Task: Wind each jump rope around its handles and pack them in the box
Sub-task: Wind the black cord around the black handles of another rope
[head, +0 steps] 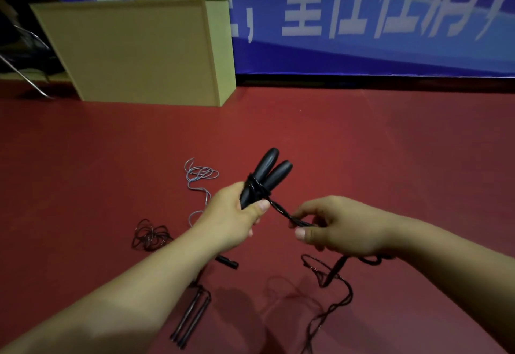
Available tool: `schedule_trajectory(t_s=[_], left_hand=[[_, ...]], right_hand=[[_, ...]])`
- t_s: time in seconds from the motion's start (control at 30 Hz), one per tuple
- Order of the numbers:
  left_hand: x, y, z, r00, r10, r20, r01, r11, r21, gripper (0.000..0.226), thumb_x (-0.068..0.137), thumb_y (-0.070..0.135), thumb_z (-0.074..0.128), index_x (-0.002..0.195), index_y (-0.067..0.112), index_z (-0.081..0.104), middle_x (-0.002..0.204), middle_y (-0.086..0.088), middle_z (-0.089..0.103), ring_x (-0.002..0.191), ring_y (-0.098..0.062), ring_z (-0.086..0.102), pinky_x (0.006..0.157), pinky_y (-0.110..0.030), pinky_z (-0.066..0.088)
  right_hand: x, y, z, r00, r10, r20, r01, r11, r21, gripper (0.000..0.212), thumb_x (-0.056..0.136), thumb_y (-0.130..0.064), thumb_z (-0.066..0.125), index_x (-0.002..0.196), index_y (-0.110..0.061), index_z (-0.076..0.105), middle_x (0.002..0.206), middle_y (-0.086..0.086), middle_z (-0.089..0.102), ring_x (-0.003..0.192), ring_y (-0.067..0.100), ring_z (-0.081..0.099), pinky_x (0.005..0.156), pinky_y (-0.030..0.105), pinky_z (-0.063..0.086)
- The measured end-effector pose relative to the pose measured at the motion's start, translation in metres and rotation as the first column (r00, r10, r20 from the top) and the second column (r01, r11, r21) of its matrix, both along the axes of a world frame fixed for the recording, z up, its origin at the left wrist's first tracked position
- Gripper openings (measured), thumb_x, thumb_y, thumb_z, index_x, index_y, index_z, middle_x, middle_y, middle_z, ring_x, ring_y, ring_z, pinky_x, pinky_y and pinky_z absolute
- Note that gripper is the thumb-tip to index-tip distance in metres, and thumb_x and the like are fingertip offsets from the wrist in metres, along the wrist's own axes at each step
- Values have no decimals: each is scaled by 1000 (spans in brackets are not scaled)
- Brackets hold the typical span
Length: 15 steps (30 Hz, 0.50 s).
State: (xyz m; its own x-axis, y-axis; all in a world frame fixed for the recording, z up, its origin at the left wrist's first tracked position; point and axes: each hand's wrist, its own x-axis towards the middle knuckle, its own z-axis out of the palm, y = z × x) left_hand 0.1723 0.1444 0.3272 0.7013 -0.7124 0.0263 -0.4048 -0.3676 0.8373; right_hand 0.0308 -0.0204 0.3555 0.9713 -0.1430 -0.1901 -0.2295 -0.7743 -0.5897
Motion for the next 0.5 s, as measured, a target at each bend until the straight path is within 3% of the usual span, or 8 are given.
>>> schedule_trajectory(t_s=[0.07, 0.13, 0.27, 0.37, 0.43, 0.5], left_hand=[[5, 1, -5, 998, 25, 64, -31, 995, 93, 11, 92, 28, 65, 89, 22, 56, 70, 3, 64, 55, -16, 62, 49, -21, 45], [10, 1, -8, 990, 34, 138, -56, 985, 161, 15, 91, 35, 65, 87, 25, 55, 75, 3, 65, 69, -23, 68, 64, -33, 52], [20, 2, -15, 988, 69, 139, -97, 975, 202, 16, 90, 40, 64, 89, 28, 55, 79, 1, 68, 77, -28, 69, 73, -42, 57], [28, 5, -20, 982, 107, 157, -141, 963, 228, 17, 88, 42, 66, 88, 28, 55, 73, 2, 67, 75, -28, 69, 78, -44, 57], [30, 6, -23, 986, 114, 123, -140, 962, 234, 16, 88, 39, 67, 88, 26, 57, 66, 4, 66, 72, -26, 69, 77, -44, 58], [30, 7, -25, 991, 94, 92, -115, 962, 250, 15, 89, 37, 66, 88, 25, 58, 62, 7, 65, 68, -24, 70, 74, -45, 58]], right_hand=[[0, 7, 1, 999, 2, -51, 2, 997, 73, 16, 94, -35, 60, 108, -28, 65, 68, -13, 61, 54, -4, 54, 54, 10, 41], [0, 10, 1, 996, -29, -81, 41, 987, 157, 14, 95, -31, 60, 99, -18, 66, 66, -9, 60, 53, 2, 51, 53, 16, 42], [-2, 12, 2, 987, -111, -118, 144, 933, 331, 17, 96, -21, 59, 84, -9, 62, 62, -1, 58, 52, 8, 51, 52, 18, 42], [-5, 9, 2, 982, -148, -120, 185, 893, 410, 8, 94, -16, 60, 88, -13, 64, 74, 3, 65, 67, 11, 64, 63, 18, 46], [-6, 6, 0, 976, -193, -103, 219, 847, 484, 4, 92, -15, 63, 92, -13, 66, 81, 0, 66, 84, 16, 71, 78, 24, 51], [-6, 4, 1, 964, -248, -96, 259, 793, 552, 10, 91, -15, 64, 98, -8, 67, 82, 0, 64, 89, 21, 71, 80, 29, 51]])
